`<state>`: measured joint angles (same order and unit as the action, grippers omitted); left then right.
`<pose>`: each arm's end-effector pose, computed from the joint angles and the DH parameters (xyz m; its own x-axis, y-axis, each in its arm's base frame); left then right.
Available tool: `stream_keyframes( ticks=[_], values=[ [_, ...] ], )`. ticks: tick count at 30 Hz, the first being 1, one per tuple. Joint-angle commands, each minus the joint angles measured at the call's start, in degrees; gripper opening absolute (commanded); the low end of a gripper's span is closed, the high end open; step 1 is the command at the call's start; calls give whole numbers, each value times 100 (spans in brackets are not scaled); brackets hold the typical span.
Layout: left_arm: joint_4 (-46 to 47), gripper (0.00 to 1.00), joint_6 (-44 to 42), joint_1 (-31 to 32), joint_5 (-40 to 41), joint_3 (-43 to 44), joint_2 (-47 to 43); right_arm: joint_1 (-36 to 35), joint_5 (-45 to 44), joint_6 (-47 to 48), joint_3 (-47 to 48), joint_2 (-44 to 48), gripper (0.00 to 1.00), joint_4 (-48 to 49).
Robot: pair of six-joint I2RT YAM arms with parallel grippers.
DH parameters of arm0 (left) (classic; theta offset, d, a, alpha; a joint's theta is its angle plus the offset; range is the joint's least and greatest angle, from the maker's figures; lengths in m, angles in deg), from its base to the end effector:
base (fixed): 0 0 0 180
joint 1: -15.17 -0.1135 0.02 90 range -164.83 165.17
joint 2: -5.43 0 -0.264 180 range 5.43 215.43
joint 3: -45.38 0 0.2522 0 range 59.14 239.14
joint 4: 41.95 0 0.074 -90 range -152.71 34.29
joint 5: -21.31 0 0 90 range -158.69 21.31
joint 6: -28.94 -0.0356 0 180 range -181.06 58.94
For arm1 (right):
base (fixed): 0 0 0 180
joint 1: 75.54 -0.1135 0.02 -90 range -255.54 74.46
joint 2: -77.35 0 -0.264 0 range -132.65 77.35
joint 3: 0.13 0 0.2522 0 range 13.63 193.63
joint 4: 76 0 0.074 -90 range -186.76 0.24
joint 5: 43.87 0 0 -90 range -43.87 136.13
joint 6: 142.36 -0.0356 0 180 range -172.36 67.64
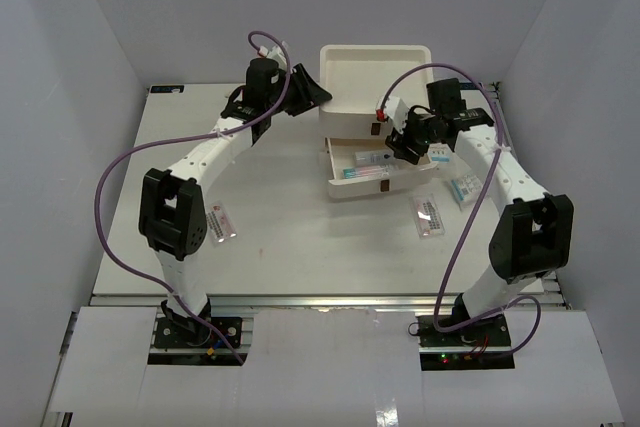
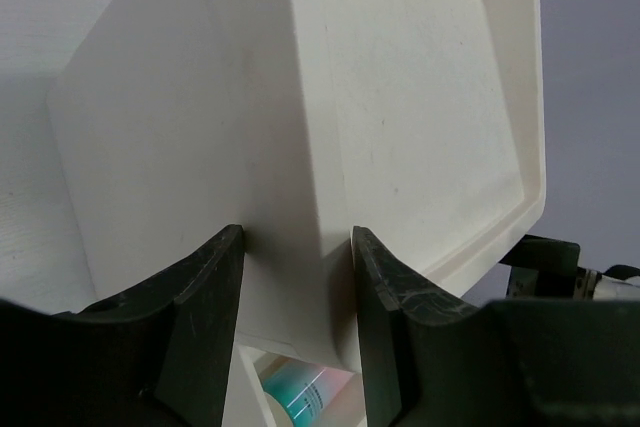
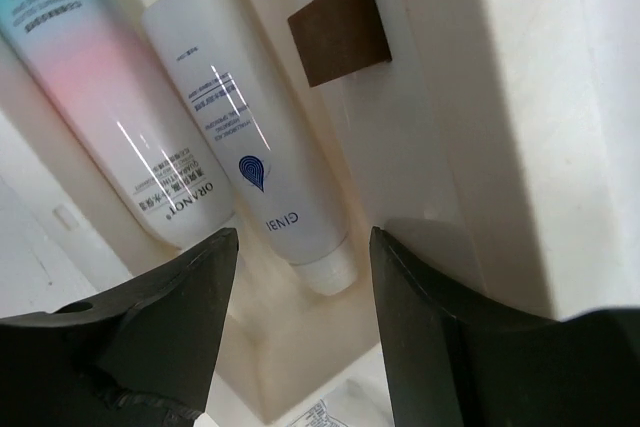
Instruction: Organize the makeup
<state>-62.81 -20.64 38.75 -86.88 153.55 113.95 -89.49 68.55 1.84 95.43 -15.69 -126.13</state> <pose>0.4140 -0.1928 0.3233 -0.6718 -0.3789 -0.6365 0.2774 0.6681 -0.6904 0.3442 0.0995 0.3093 -0.0361 -0.7815 -0.6228 -0.8577 0.3441 -0.3820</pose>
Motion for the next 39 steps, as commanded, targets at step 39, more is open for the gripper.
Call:
stream_keyframes(
  ticks=[39],
  values=[
    [1426, 73, 1759, -36, -34, -882, -288, 1651, 2670, -4599, -964, 716, 76, 1851]
  ],
)
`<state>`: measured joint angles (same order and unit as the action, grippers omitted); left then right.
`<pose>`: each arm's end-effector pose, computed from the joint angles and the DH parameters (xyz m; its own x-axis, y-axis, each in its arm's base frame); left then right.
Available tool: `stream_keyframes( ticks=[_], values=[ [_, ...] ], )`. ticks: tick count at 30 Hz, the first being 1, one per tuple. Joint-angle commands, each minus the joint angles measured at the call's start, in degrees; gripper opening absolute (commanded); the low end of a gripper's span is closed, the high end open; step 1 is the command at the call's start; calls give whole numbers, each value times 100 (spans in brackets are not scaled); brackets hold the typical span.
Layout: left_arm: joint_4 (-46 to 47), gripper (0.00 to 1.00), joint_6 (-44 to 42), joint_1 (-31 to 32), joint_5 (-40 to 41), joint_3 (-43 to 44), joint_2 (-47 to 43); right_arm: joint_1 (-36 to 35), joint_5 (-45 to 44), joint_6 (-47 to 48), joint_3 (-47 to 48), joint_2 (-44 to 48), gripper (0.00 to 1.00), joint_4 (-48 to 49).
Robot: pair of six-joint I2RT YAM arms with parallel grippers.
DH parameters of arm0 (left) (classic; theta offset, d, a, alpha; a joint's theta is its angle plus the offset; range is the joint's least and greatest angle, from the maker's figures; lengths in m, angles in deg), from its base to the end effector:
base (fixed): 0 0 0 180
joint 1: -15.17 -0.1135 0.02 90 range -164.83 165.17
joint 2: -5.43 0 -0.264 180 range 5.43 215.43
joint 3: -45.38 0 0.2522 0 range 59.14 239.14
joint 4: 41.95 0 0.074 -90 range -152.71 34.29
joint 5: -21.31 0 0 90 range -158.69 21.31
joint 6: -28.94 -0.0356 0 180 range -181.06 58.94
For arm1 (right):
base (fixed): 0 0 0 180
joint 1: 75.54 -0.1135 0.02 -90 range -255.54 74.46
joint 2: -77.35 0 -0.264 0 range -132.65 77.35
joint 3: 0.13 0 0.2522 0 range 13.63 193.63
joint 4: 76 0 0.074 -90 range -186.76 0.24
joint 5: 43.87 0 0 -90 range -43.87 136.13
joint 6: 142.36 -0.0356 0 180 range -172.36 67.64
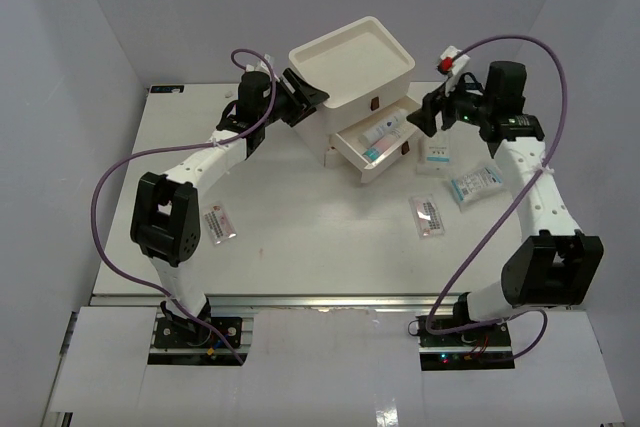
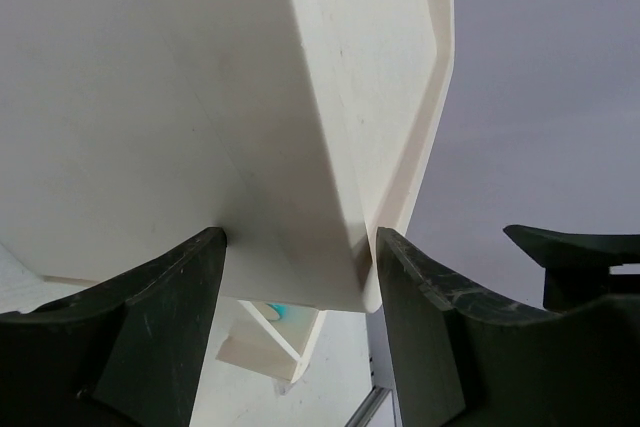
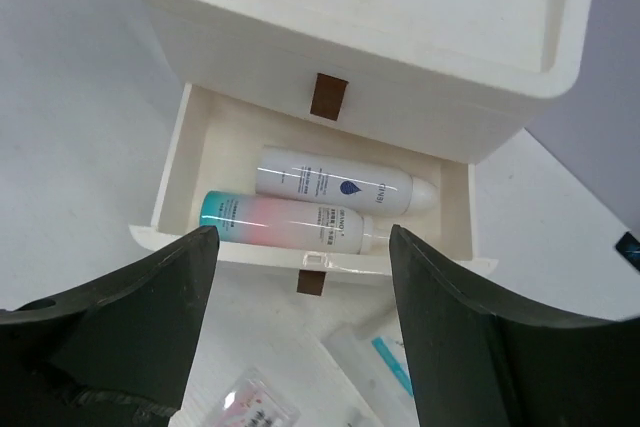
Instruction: Organize the makeup
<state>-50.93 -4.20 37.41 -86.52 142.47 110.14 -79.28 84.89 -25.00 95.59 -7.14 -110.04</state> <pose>0.4035 -0.1768 0.3046 -0.6737 -0.5857 -0.4507 0.1240 0.5115 -0.8503 0.3337 0.0441 0.3859 -0.0555 -0.3628 -0.9302 -0.7344 0.6460 -0.2081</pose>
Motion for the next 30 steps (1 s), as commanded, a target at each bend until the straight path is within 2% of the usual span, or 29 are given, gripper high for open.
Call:
stream_keyframes(
  ticks=[1, 3, 6, 10, 12, 16, 19, 26, 30],
  values=[
    [275, 73, 141, 103, -65, 201, 93, 715, 1189, -2242, -1291, -118, 77, 462],
    [353, 73, 216, 105, -63, 93, 85, 892, 1512, -3117, -1880, -86, 82, 1004],
    [451, 73, 281, 112, -72, 43, 76, 1031, 1826, -3951, -2491, -195, 89, 1830],
    [462, 73, 273, 123, -107, 52, 85, 1085, 1889, -4585, -2659, -514, 89, 2714],
    [462, 73, 265, 123, -115, 52, 77, 1094, 1785, -4477, -2513, -685, 87, 2786],
    [448, 73, 201, 123, -141, 47, 67, 1095, 1555, -2888, -2161, -842, 87, 2420],
    [439, 73, 176, 123, -154, 46, 64, 1069, 1473, -2231, -1889, -990, 87, 2204],
    [440, 72, 193, 123, -178, 68, 85, 752, 1043, -1237, -1167, -1518, 83, 1442],
    [404, 72, 168, 123, -185, 102, 99, 553, 701, -919, -1093, -1596, 80, 1307]
  ],
)
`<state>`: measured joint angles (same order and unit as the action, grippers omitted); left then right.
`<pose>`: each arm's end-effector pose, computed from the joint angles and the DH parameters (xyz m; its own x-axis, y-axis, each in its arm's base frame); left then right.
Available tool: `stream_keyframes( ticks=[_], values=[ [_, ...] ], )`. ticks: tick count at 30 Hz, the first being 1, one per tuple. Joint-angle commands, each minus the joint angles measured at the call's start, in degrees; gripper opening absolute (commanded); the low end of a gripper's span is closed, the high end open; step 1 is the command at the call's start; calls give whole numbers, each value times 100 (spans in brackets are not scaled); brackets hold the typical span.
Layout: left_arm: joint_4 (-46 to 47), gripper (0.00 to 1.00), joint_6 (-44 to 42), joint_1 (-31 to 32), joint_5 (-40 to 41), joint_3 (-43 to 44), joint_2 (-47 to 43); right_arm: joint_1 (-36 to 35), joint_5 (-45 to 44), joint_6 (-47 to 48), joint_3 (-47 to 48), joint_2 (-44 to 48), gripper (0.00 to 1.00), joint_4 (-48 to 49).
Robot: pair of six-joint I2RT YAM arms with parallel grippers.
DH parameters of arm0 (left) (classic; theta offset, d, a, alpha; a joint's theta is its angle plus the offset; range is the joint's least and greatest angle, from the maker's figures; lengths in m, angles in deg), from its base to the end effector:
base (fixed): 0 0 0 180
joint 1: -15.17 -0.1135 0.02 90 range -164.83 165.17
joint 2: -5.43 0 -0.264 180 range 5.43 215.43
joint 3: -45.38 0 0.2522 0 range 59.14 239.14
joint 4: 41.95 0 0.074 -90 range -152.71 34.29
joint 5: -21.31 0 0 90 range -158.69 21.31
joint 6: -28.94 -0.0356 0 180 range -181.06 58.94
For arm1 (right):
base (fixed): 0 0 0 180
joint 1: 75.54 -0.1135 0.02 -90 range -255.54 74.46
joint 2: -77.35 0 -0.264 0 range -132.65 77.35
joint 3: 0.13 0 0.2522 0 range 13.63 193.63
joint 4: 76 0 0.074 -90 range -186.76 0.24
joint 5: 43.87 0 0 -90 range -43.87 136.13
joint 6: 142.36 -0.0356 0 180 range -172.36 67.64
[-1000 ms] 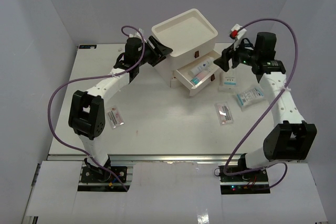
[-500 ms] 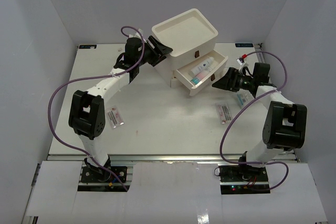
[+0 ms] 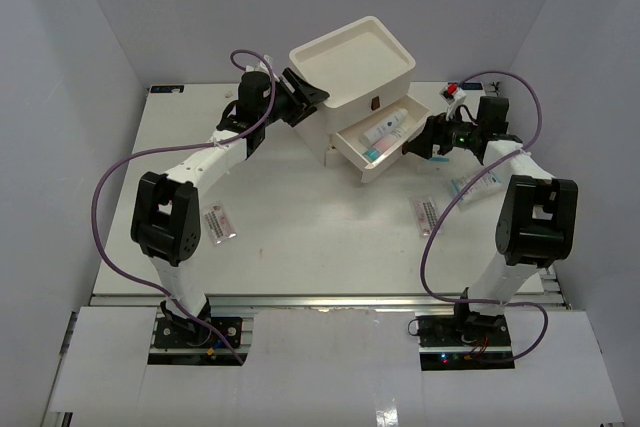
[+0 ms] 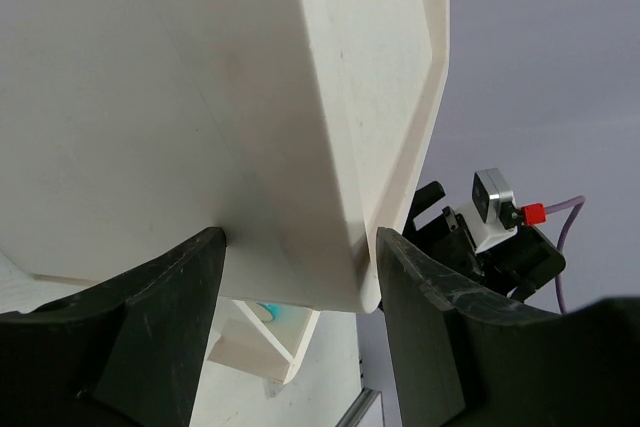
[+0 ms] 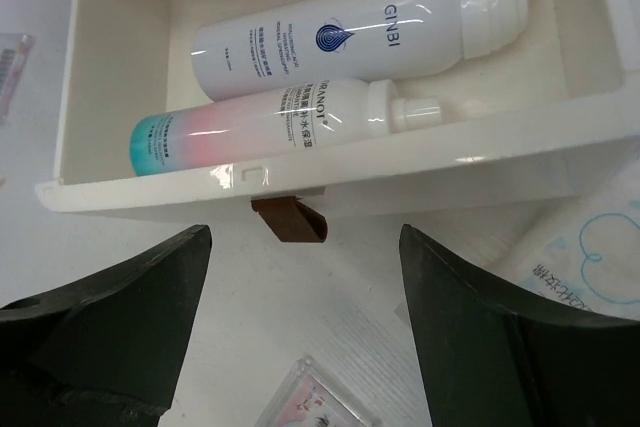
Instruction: Organize the makeup
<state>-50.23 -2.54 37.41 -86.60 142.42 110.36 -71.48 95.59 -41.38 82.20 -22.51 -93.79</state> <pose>0.4045 -0.1772 0.3039 -0.6749 -0.6007 -0.4285 0.1110 0.4914 -0.8638 0.3859 -0.0003 0.2415 -0.4571 -0.0917 -0.8847 -0.6719 0.6874 0.2759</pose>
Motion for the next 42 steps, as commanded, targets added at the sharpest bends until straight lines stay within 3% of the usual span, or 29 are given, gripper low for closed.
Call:
stream_keyframes(
  ticks=[1, 7, 17, 20, 32, 42],
  values=[
    [331, 72, 1, 123, -185, 109, 83, -259, -443, 776, 244, -60, 80, -322],
    [331, 72, 1, 132, -213, 133, 123, -397, -847, 999, 253, -60, 73, -284],
    [272, 69, -15, 191, -216, 254, 202, -829, -1162, 1197, 45, 146, 28, 61],
    [252, 69, -16, 193, -180, 258, 185, -914, -1031, 1248, -42, 293, 10, 68],
    [234, 65, -18, 259, -92, 250, 194, -1875, -724, 1532, -69, 773, 8, -210],
    [236, 64, -72, 281, -171, 231, 185, -1944, -1590, 1150, 727, 167, 8, -117]
  ],
)
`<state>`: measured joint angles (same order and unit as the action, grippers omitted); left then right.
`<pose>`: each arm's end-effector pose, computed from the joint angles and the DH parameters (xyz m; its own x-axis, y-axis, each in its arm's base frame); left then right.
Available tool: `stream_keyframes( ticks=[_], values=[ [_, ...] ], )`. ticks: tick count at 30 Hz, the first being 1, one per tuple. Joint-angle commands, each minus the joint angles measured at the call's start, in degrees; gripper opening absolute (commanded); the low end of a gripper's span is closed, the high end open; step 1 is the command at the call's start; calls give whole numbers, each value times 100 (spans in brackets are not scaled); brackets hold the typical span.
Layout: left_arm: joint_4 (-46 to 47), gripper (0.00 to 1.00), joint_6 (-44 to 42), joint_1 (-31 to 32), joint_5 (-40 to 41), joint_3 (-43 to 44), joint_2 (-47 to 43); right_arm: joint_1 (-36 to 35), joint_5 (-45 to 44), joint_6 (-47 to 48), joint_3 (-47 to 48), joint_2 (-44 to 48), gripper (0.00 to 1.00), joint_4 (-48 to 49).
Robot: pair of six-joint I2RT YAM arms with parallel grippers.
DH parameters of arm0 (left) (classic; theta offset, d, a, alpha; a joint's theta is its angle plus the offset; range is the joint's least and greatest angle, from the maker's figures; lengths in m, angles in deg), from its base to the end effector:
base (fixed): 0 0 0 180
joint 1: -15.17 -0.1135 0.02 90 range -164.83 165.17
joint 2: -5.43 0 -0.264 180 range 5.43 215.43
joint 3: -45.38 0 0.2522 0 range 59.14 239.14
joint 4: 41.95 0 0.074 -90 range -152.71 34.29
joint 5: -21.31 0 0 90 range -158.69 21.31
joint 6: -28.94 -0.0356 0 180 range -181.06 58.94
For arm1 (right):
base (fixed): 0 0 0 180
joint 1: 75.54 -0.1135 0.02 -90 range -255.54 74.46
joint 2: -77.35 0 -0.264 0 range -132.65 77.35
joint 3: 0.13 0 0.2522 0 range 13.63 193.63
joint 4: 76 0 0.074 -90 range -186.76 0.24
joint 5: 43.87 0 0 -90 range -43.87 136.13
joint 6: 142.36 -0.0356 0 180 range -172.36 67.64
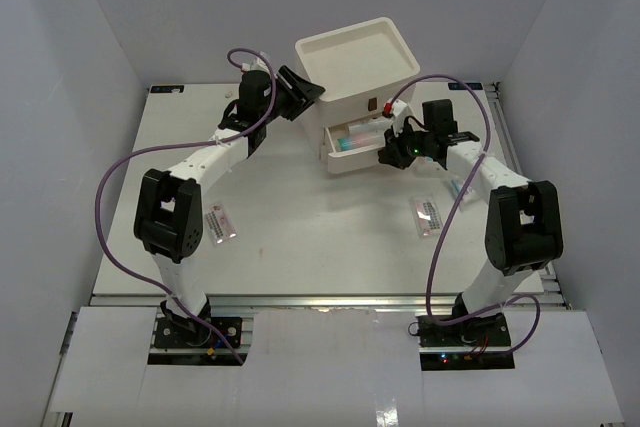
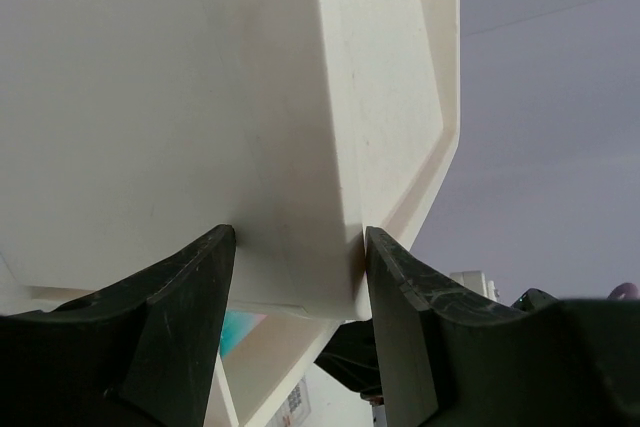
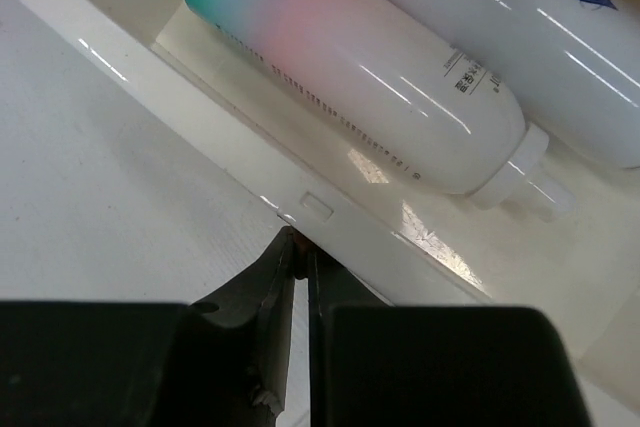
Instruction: Organize the makeup
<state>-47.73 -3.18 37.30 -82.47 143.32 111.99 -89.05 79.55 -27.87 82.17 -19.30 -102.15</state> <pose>0.4134 -0.1773 0.3017 -0.6134 -0.6385 -0.4648 0.1131 0.5115 -0.8518 0.3588 0.1064 0.2459 -0.3250 -0.4339 -0.8403 -0.8098 0.5866 0.0103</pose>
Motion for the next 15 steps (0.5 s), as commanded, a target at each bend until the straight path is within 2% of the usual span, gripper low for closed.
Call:
stream_keyframes(
  ticks=[1, 8, 15],
  values=[
    [-10, 64, -17, 292, -588, 136, 22, -187, -90, -211, 796, -223, 8, 749],
    [-58, 64, -112, 285, -608, 149, 22, -143, -901, -231, 986, -274, 8, 1134],
    [-60, 63, -142, 266, -683, 189, 79, -92, -836, -40, 962, -211, 8, 1404]
  ],
)
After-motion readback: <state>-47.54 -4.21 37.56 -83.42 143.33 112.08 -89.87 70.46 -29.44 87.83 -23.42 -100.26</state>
